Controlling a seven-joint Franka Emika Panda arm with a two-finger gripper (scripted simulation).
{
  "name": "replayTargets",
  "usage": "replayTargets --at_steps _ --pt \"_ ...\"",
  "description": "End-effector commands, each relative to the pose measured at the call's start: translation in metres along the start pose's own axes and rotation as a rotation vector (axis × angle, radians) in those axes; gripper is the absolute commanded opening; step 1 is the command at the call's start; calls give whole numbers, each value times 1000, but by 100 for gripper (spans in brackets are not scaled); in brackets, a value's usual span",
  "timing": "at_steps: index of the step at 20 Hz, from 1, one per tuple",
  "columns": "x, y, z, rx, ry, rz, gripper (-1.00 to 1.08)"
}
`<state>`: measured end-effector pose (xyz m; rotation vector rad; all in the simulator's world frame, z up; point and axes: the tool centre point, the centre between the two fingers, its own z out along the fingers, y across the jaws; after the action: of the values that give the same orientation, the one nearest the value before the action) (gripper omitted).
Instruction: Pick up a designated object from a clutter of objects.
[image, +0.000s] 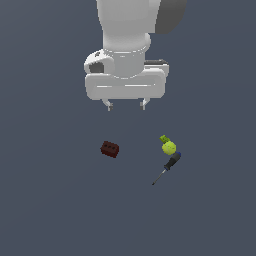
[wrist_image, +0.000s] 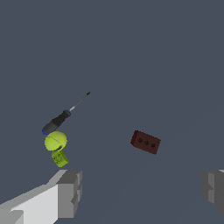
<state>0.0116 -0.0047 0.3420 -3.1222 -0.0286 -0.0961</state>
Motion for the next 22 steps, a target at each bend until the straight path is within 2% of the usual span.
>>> replayTargets --at_steps 1,10,22 --pt "0 2 4 -2 -1 -16 100" --pt "3 15 34 -14 -10 -141 100" --pt "0 41 97 -27 -32 -419 100"
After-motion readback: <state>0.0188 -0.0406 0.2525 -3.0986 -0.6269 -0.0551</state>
